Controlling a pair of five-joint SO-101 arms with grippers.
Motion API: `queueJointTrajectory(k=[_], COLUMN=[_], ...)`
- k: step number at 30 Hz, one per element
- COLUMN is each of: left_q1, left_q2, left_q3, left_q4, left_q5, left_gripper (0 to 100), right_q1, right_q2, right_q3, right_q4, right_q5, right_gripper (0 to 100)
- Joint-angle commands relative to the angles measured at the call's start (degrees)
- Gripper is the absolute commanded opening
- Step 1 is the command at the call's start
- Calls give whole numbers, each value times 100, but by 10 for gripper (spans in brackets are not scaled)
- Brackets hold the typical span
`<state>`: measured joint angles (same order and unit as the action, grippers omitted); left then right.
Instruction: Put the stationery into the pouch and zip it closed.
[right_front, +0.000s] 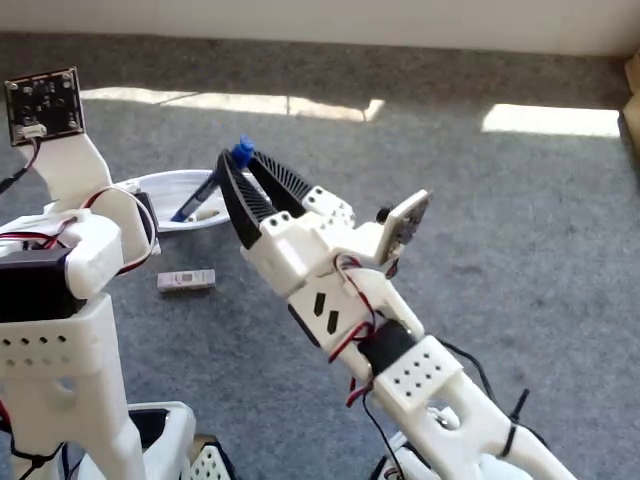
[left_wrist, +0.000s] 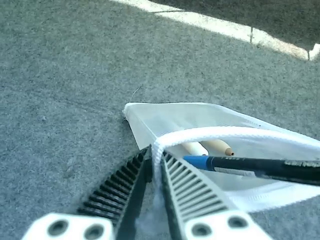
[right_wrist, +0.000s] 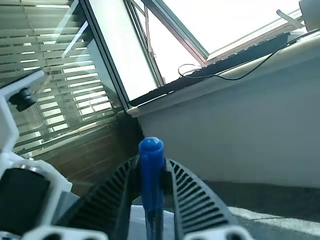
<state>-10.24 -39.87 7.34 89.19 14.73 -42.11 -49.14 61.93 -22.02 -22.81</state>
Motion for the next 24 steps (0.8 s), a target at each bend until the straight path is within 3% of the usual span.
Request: queueJointTrajectory(k=[1, 7, 12, 16, 20, 24], left_q1=[-75, -75, -75, -75, -242, -312], left_q2=[4, 13, 13, 13, 13, 13], left_q3=[-31, -31, -31, -31, -31, -31], left_q4=[-44, -44, -44, -44, -44, -44], left_q5=[-44, -44, -44, -44, -44, -44], left_gripper=[7, 7, 7, 7, 7, 7], right_q1=[-180, -400, -743, -910, -901, -901], right_q2=[-716, -813, -585, -681, -980, -1244], right_q3=[-13, -31, -57, -48, 4, -57], right_q4=[980, 1596, 1701, 1710, 1807, 2721], right_q5=[-26, 9, 1196, 1240, 1266, 1266], right_gripper=[5, 6, 53, 173, 181, 181])
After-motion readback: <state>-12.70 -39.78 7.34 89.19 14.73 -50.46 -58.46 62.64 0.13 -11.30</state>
